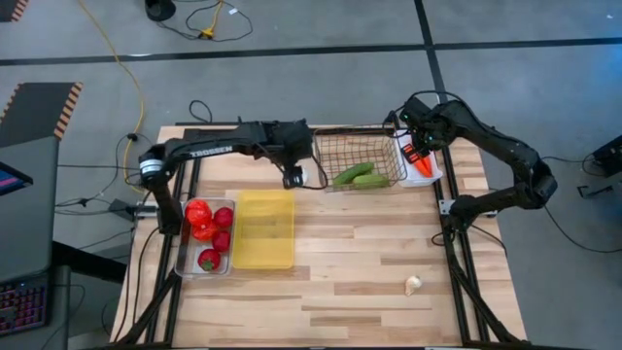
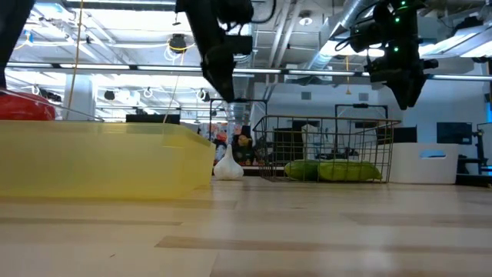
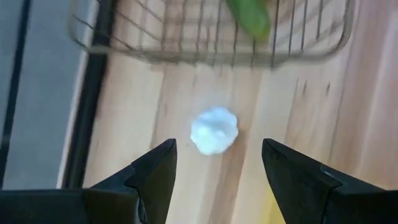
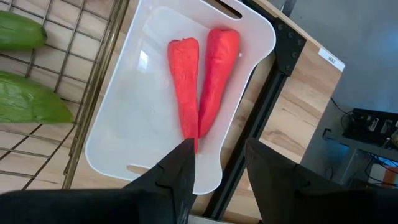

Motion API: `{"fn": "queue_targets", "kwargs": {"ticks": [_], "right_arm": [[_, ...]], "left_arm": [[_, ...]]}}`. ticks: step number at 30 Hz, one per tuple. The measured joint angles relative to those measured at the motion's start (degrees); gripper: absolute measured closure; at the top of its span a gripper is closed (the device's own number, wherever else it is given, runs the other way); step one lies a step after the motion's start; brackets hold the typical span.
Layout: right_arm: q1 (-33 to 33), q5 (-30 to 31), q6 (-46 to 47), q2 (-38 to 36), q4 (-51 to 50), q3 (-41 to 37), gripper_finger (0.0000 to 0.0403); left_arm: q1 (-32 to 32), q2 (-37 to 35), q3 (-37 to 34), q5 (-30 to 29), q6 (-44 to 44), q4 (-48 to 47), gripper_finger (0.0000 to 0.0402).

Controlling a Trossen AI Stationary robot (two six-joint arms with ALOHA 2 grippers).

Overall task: Sort produce into baskets
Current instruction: Put the top white garlic into the yellow bin

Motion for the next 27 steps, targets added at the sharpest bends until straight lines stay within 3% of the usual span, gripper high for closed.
{"fn": "queue_targets", "kwargs": {"ticks": [12,27], "right_arm": [[0.4,0.0,0.0,0.0,0.1,0.0,0.0234],[0.4,0.0,0.0,0.0,1.5,0.0,0.0234]], "left_arm": [[0.1,9.1,0.0,0.0,2.6,-0.1,0.0185],[0.4,10.9,0.1,0.0,1.1,2.1,0.0196]]}}
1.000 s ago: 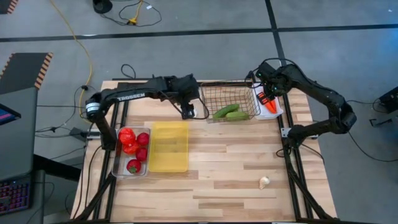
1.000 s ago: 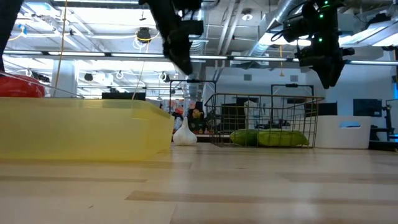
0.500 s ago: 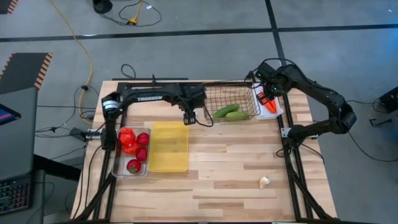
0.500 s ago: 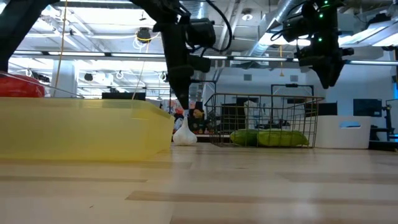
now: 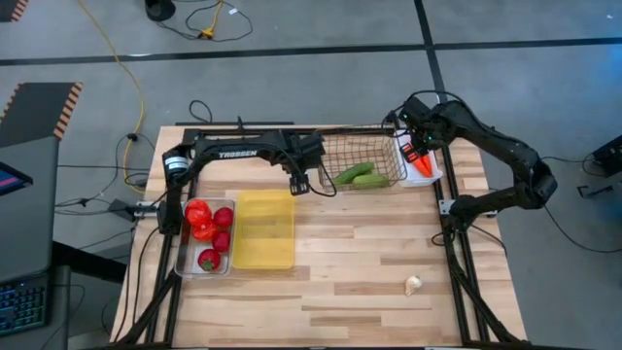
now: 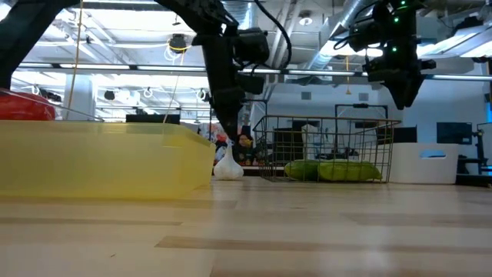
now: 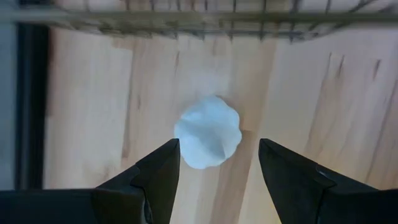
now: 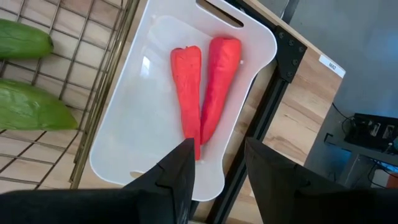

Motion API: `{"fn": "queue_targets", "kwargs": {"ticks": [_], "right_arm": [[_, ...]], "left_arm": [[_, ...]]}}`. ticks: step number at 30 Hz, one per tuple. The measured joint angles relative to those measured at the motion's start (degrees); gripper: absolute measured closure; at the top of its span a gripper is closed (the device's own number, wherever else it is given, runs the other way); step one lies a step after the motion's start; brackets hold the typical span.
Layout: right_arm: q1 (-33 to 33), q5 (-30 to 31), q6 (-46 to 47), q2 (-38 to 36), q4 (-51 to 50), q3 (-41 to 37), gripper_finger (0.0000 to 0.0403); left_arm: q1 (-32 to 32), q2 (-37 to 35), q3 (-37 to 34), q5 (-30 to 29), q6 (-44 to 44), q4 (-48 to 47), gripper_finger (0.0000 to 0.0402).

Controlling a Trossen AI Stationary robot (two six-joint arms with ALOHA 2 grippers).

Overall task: Sort produce into baskets
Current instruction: Put the top white garlic into the yellow bin

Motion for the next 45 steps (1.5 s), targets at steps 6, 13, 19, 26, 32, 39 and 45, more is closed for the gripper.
{"fn": "queue_targets", "kwargs": {"ticks": [6,13,19,26,32,39,45], "right_arm": [[0.1,0.0,0.0,0.0,0.0,0.0,0.0234],[0.0,0.0,0.0,0.0,0.0,0.0,0.0234],[0.0,0.0,0.0,0.0,0.0,0.0,0.0234],[0.0,0.0,0.0,0.0,0.0,0.0,0.0234],[0.0,0.0,0.0,0.0,0.0,0.0,0.0234],[0.0,0.0,0.0,0.0,0.0,0.0,0.0234],[0.0,0.0,0.0,0.0,0.0,0.0,0.0234]], "left_arm": [[0.1,2.9,0.0,-0.4,0.0,-0.6,0.0196],[0.1,4.8,-0.1,-0.6,0.1,-0.1,0.0196],[0.2,4.8,0.0,-2.0,-0.3,0.5,0.0196],[0.5,4.9,0.0,-2.4,-0.7,0.4,0.0245],[0.5,4.9,0.0,-2.4,-0.7,0.4,0.0328],[0.5,4.9,0.2,-2.6,-0.5,0.3,0.0394],[0.5,4.9,4.8,-2.6,-0.5,-7.2,0.0391]]}}
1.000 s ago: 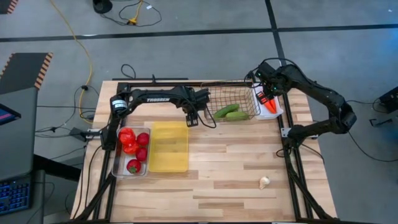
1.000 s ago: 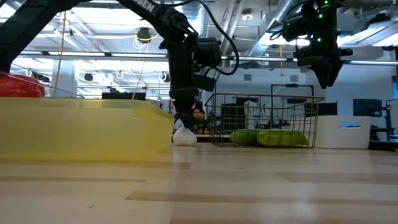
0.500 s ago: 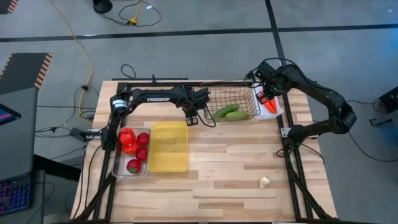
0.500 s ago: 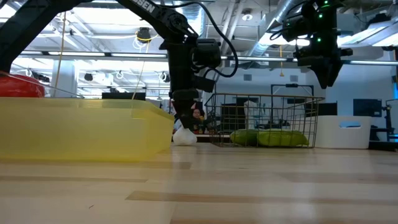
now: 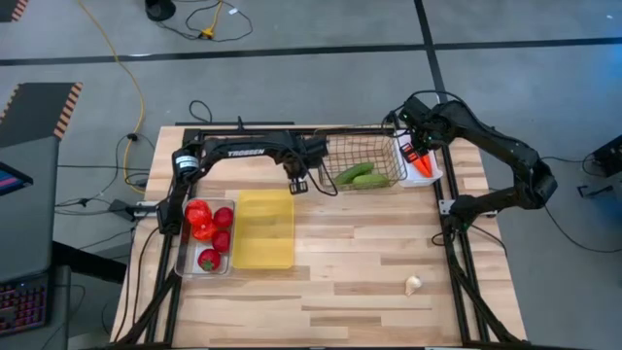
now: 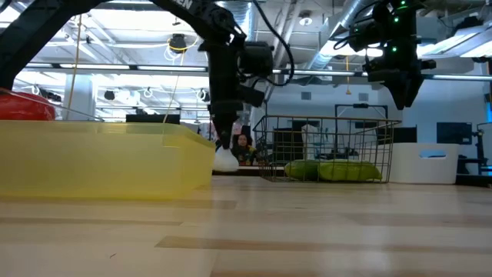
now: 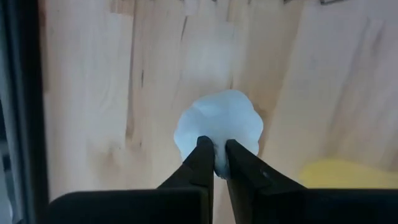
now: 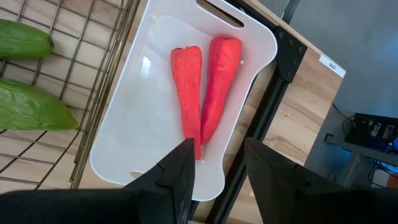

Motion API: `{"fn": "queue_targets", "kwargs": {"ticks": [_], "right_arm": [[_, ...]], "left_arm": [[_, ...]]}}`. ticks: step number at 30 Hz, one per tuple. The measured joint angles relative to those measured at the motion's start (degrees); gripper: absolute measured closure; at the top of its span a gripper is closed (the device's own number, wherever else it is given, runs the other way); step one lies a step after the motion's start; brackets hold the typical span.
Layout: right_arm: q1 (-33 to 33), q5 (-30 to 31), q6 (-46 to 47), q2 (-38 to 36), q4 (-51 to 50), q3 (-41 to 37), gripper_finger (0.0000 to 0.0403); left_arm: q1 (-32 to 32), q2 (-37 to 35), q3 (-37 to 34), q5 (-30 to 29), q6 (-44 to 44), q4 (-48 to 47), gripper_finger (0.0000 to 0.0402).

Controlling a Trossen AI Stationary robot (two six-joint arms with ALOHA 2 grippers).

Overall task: Sort produce into baskets
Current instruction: Put the top white garlic into the yellow bin

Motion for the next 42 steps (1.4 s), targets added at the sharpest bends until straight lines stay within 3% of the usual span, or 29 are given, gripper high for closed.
{"fn": "queue_targets", "kwargs": {"ticks": [13,18,28,34,42], "right_arm": [[0.0,0.0,0.0,0.0,0.0,0.0,0.0234],[0.0,0.0,0.0,0.0,-0.6,0.0,0.0234],[0.4,0.1,-0.1,-0.6,-2.4,0.0,0.0234],[4.0,0.2,0.0,-5.0,-2.7,0.0,0.0234],[14.2,0.2,4.0,-13.4,-2.0,0.0,0.0234]], "left_arm": [[-1.8,-0.7,16.9,0.9,0.4,-18.3,0.0391],[-3.0,-4.8,16.5,6.5,-2.4,-20.5,0.0391],[-10.1,-10.1,16.5,6.3,-10.6,-25.5,0.0391],[-15.9,-11.0,6.8,5.9,-14.1,-22.9,0.0391],[-19.7,-13.9,-10.2,5.6,-17.0,-10.4,0.0391]]}}
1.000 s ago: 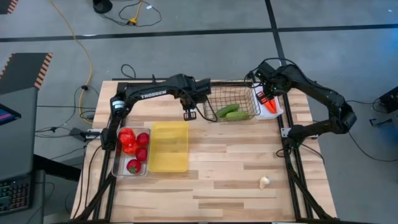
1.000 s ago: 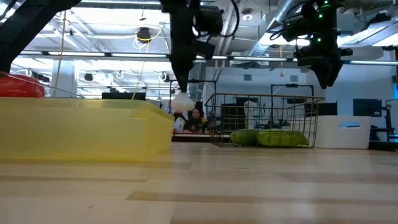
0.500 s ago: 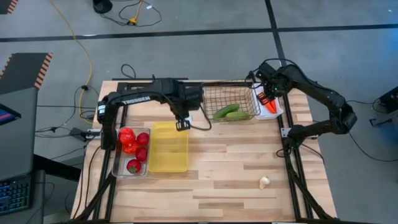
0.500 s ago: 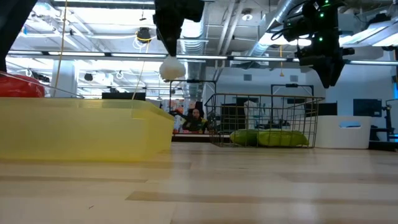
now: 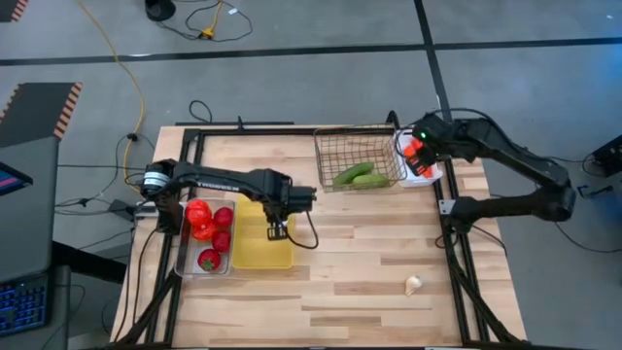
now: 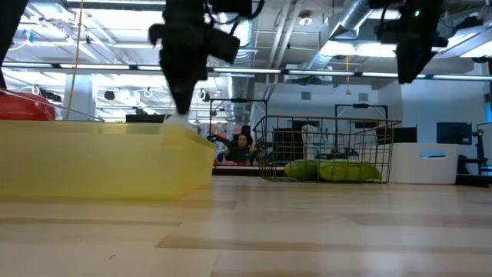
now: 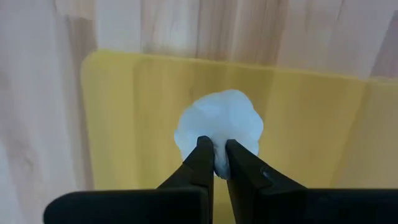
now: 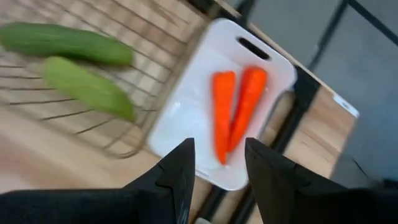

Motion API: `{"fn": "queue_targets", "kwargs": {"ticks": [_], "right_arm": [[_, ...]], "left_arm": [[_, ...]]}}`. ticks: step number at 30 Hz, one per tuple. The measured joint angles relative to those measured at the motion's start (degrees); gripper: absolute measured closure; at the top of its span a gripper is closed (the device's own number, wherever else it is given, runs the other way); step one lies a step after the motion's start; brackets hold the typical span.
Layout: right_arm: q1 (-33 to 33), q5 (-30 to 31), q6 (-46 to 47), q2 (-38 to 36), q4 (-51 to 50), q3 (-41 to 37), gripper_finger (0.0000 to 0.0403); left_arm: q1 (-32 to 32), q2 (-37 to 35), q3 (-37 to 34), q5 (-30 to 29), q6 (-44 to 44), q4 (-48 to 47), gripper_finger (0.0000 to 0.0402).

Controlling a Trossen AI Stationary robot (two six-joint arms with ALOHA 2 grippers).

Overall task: Sort produce into baskets
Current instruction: Put the top white garlic into the yellow bin, then put the white garlic into the yellow bin

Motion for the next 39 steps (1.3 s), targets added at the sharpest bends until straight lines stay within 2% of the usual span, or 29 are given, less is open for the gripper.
{"fn": "queue_targets", "kwargs": {"ticks": [7,16,21,26,29,34,39], "right_arm": [[14.2,-0.1,5.7,-3.5,0.1,0.0,0.0234],[32.0,-0.2,13.8,-2.2,2.2,0.0,0.0234],[39.7,-0.2,14.1,1.2,2.4,0.0,0.0234],[47.1,-0.5,14.1,5.9,2.4,0.0,0.0234],[51.2,-2.7,14.1,9.0,2.5,0.0,0.0234],[56.8,-7.6,14.1,14.2,2.8,0.0,0.0234],[61.0,-9.0,14.1,18.9,3.3,0.0,0.0234]], "left_arm": [[0.9,0.3,-4.6,-0.2,-0.9,4.3,0.038],[1.0,0.3,-5.7,0.5,-0.2,6.0,0.0342],[1.0,0.3,-5.7,0.5,-3.8,6.7,0.0301],[1.0,0.3,-5.7,0.2,-3.1,6.8,0.0252],[1.0,0.3,-5.7,-1.6,-4.2,6.9,0.0229],[1.0,0.3,-5.7,-2.4,-3.9,6.9,0.0201],[1.0,0.3,-5.7,-2.4,-3.9,6.9,0.0187]]}}
